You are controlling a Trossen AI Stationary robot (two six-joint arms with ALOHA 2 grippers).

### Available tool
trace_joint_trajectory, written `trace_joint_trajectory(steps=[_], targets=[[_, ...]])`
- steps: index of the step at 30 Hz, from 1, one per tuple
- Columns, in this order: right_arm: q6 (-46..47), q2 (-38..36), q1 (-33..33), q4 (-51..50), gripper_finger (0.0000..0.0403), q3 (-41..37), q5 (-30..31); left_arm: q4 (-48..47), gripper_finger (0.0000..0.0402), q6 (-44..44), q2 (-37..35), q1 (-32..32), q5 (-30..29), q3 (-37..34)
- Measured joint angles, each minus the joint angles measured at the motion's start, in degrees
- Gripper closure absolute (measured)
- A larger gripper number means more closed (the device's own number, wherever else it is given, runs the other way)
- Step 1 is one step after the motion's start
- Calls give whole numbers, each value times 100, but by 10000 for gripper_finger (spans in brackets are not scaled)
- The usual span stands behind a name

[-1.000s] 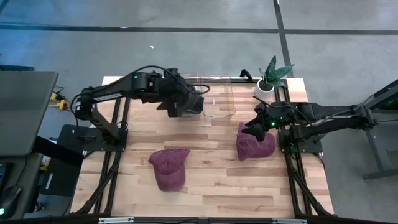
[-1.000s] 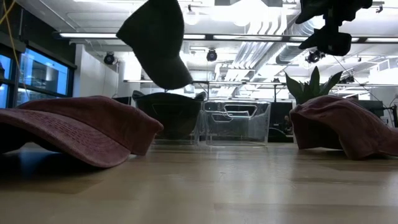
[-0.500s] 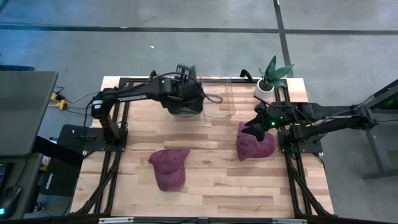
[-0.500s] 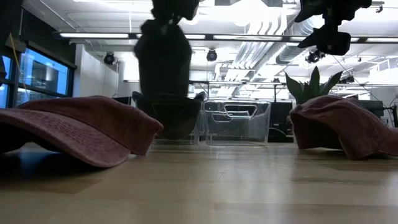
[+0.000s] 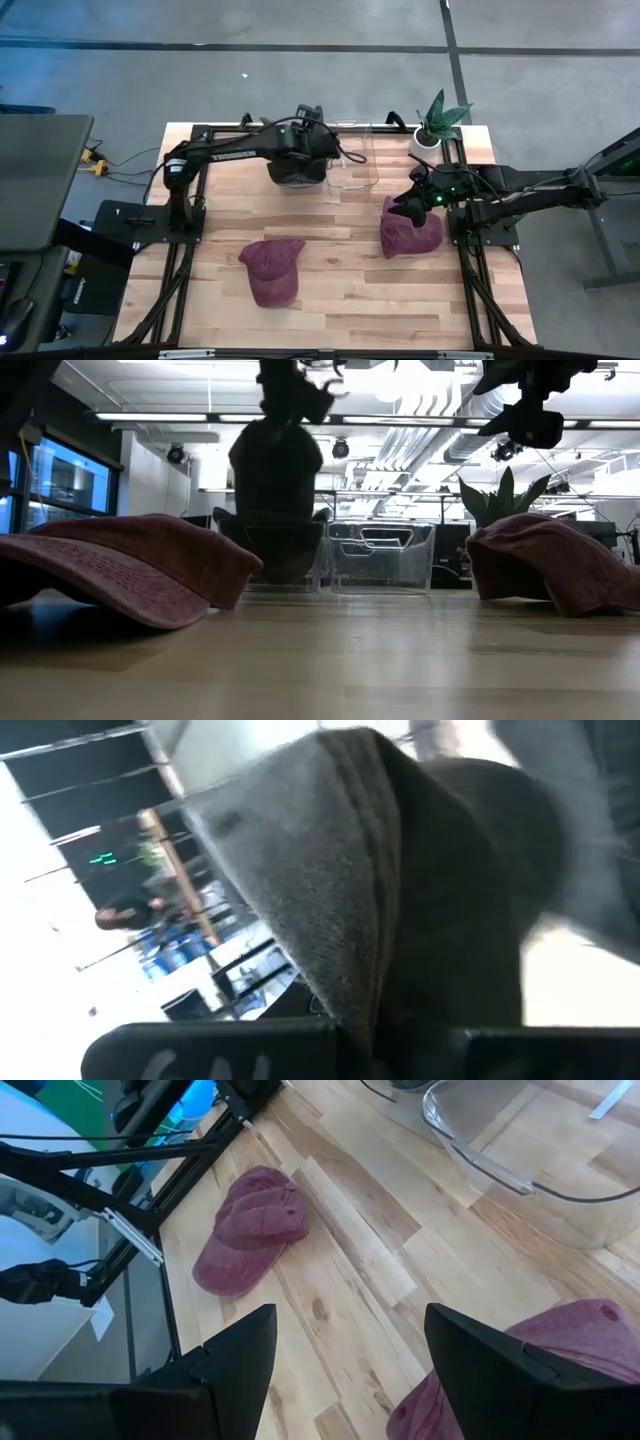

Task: Pick & Place hat
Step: Put the black cap into the left transparent bin

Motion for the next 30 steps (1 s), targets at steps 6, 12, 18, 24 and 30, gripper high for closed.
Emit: trace_joint_trajectory(steps=[6,12,18,24,30], targets=[[-1,0,1,0,153,0,1,94,401,-54,52,126,415,-8],[-7,0,-1,0,153,-1,1,90,401,-224,148,206,626,-22],[-3,0,-1,-2,153,0,1,198,401,-481,412,244,289,-13],[6,0,-1,-2,153,-2,1,131,401,-673,483,246,-49,-38],[-6,0,-1,-2,153,-1,1,-308,401,-1561,475,308,-165,-28]])
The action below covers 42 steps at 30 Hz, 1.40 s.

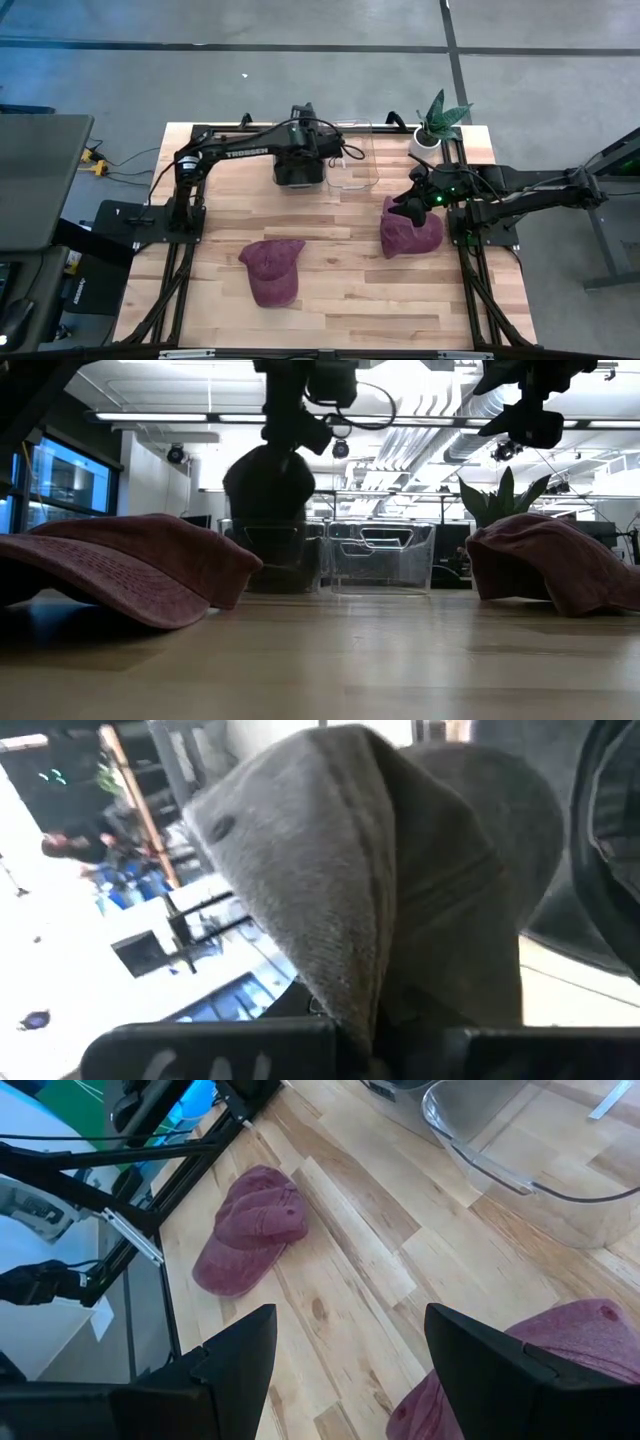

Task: Pick & Place hat
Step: Put the black cap into the left transparent bin

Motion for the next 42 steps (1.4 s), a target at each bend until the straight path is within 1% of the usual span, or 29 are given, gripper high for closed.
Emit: trace_joint_trajectory(steps=[4,7,12,14,18,20,21,29,36,39,42], targets=[[8,0,2,0,153,1,0,-57,401,-122,282,0,104,-104],[4,0,0,0,153,1,0,-26,401,-81,409,-45,338,-160],[4,0,2,0,153,1,0,-18,401,-390,472,-133,1013,-170],[3,2,2,0,153,-1,0,-46,401,-410,459,-165,1546,-162],[10,0,2,0,153,0,0,-118,401,-461,460,-240,3025,-162],[0,0,0,0,153,1,0,-119,401,-534,460,-278,3490,-162],[0,0,2,0,153,1,0,-115,401,-583,460,-285,3587,-162],[0,0,1,0,153,1,0,-199,401,-757,460,-193,3727,-162],[-1,0,2,0,153,1,-1,-199,392,-1296,460,-188,3633,-162],[-2,0,0,0,153,1,0,-173,379,-1623,460,-190,3586,-162],[-2,0,2,0,153,1,0,-175,352,-1646,460,-190,3760,-162]])
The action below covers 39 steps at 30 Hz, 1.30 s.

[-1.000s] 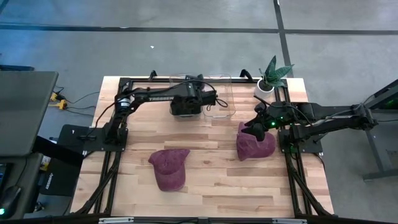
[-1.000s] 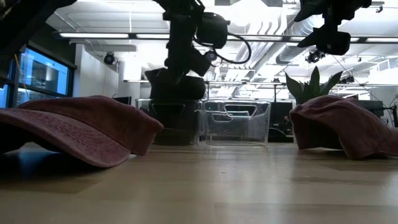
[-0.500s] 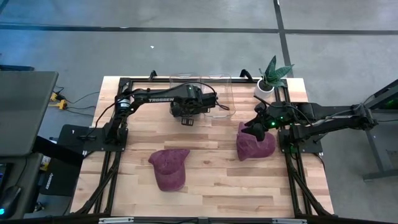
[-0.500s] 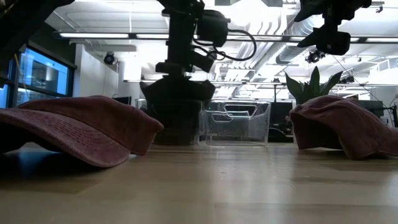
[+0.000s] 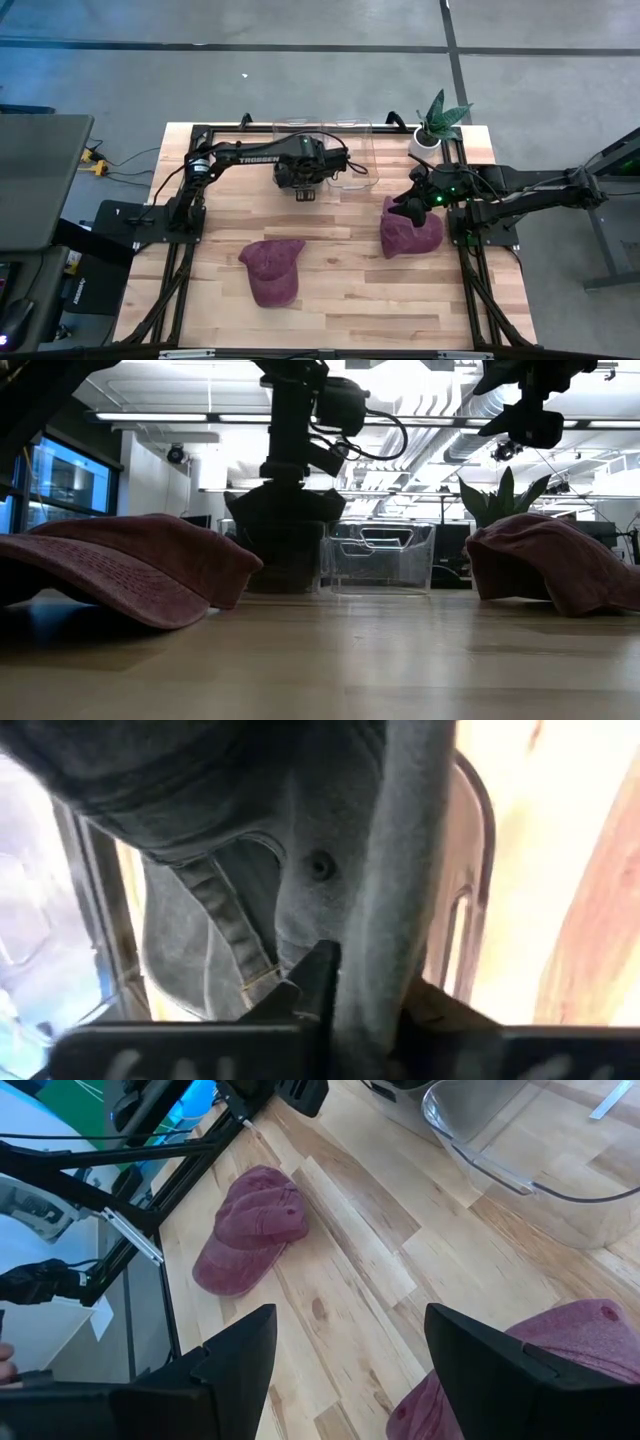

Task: Pick & Place hat
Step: Put the black cap into the left transparent bin

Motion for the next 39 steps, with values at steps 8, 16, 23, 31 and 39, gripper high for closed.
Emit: trace_joint_trajectory(steps=[8,16,23,31,39], targets=[[0,0,0,0,153,0,0,15,236,-320,0,0,101,0],[7,0,0,0,153,0,0,-88,177,-340,0,-2,72,199],[2,0,0,0,153,0,0,-504,169,-400,-2,-4,208,861],[2,0,0,0,153,0,-2,-1020,169,-763,-4,3,343,1873],[11,0,-2,0,153,-2,0,-1377,169,-2799,-17,349,996,2796]])
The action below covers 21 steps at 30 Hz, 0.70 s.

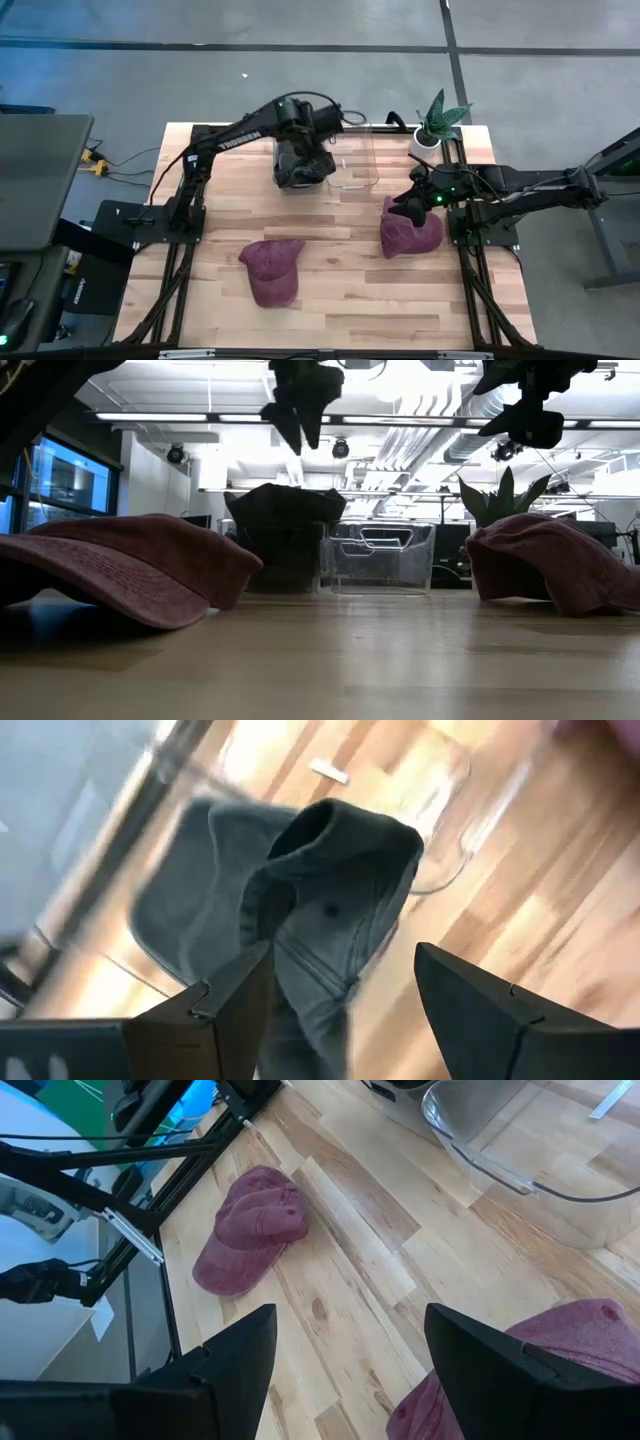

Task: Pick & Place hat
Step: Put the black cap into the left transparent bin

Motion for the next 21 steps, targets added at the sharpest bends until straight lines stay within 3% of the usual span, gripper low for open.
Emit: trace_joint_trajectory(steps=[13,21], targets=[[-5,1,2,0,153,2,-2,-164,169,-3105,6,907,763,-89],[-9,0,1,0,153,2,0,-135,169,-3530,15,1299,1014,-922]])
